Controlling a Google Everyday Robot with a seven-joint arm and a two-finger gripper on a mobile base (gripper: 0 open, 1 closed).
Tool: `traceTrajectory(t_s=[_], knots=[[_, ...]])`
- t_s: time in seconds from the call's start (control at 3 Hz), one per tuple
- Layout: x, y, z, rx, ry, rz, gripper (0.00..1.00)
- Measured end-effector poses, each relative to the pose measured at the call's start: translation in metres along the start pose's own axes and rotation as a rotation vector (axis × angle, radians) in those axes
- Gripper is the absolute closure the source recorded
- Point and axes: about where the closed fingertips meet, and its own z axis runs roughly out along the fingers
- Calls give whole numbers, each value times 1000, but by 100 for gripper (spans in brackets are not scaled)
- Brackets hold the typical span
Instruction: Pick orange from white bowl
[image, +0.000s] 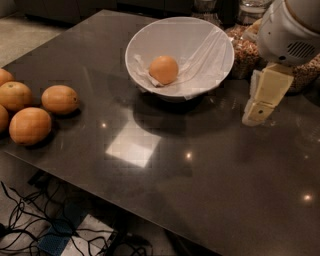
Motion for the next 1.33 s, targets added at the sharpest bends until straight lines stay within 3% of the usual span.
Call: traceTrajectory(t_s=[0.33,0.67,1.0,1.33], knots=[[-20,-14,9,10,-35,-38,0],[-20,-14,9,10,-35,-38,0],[-26,-26,16,37,-119,33,0],[-48,-52,26,77,-229,107,0]])
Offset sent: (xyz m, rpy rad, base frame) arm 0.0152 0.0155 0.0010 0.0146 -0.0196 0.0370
